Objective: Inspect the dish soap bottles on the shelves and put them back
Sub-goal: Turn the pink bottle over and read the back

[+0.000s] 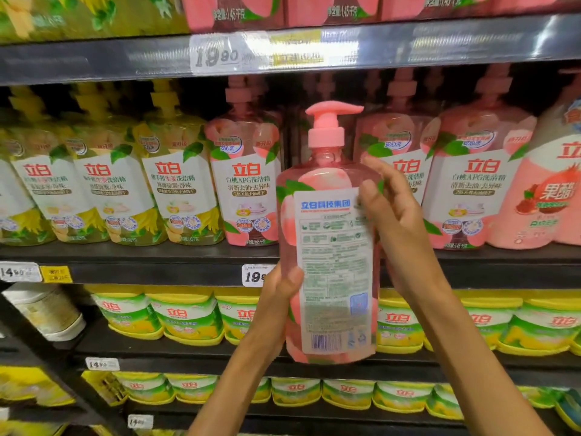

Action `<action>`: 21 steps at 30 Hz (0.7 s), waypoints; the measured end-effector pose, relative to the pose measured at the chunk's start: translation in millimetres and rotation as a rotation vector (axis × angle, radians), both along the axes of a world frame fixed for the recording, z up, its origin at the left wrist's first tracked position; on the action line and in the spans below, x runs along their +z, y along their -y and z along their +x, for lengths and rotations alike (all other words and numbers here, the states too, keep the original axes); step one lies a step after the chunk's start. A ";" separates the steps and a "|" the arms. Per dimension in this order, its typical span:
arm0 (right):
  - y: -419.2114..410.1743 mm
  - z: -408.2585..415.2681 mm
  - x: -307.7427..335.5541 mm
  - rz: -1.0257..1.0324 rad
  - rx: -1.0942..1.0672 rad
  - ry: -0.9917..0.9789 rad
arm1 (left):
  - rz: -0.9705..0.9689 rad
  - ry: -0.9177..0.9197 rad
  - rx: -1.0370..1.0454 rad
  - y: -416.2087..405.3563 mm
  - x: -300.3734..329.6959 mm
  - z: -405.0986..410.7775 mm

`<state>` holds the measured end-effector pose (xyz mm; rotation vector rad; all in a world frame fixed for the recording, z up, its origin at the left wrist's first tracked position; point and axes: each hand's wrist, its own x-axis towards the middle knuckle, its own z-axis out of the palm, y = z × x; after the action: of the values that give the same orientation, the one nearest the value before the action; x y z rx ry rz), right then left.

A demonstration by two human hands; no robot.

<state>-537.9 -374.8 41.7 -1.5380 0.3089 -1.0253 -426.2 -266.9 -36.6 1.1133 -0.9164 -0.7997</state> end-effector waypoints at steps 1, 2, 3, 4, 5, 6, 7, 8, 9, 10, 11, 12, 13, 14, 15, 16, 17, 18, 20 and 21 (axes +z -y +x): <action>0.7 1.9 1.7 0.001 0.003 -0.036 | 0.018 -0.048 -0.027 -0.2 -2.1 -1.5; 1.2 4.6 3.7 -0.002 0.006 -0.080 | 0.030 -0.082 -0.050 -0.1 -4.0 -3.8; 1.0 7.6 5.2 -0.009 0.000 -0.117 | 0.033 -0.098 -0.072 -0.4 -5.2 -6.3; 1.1 10.2 6.9 -0.013 -0.013 -0.135 | 0.034 -0.096 -0.085 -0.4 -5.1 -9.0; 1.9 11.8 8.1 -0.014 -0.025 -0.134 | 0.035 -0.095 -0.086 0.0 -4.5 -10.8; 2.5 12.8 9.5 -0.010 -0.030 -0.119 | 0.034 -0.100 -0.083 0.2 -4.0 -11.2; 4.0 13.2 10.5 -0.002 -0.023 -0.095 | 0.028 -0.113 -0.082 0.1 -3.1 -10.4; 5.9 12.9 11.0 0.015 0.000 -0.066 | 0.014 -0.123 -0.082 -0.2 -2.2 -8.8; 9.1 12.2 10.9 0.039 0.036 -0.027 | 0.001 -0.145 -0.083 -0.7 -1.5 -7.1; 12.1 11.3 11.6 0.072 0.083 0.020 | -0.010 -0.181 -0.090 -1.0 -2.3 -4.3; 15.0 10.3 12.7 0.103 0.132 0.070 | -0.012 -0.227 -0.109 -1.8 -2.3 -1.4; 17.7 10.0 13.8 0.137 0.180 0.114 | -0.002 -0.258 -0.127 -2.2 -2.7 1.2; 19.9 10.6 14.6 0.174 0.224 0.150 | 0.026 -0.267 -0.137 -1.7 -2.0 3.5; 20.1 11.6 15.7 0.223 0.269 0.175 | 0.062 -0.259 -0.140 -0.8 -1.4 5.7; 20.5 12.6 15.9 0.267 0.309 0.192 | 0.104 -0.254 -0.142 -0.2 1.1 6.1; 21.2 13.1 15.2 0.288 0.338 0.206 | 0.132 -0.264 -0.156 1.2 2.7 6.9; 21.9 13.5 14.4 0.287 0.348 0.219 | 0.140 -0.278 -0.172 1.8 5.2 7.0; 21.9 14.0 14.3 0.289 0.355 0.231 | 0.125 -0.300 -0.190 2.5 7.6 5.8; 22.4 16.2 16.9 0.265 0.346 0.202 | 0.062 -0.373 -0.221 1.7 12.1 2.2; 23.2 17.3 18.9 0.209 0.292 0.140 | 0.018 -0.409 -0.247 0.8 12.8 -1.0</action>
<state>-520.6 -398.0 60.6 -1.2717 0.0864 -0.8371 -427.2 -267.8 -23.8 0.8169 -0.7064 -1.1898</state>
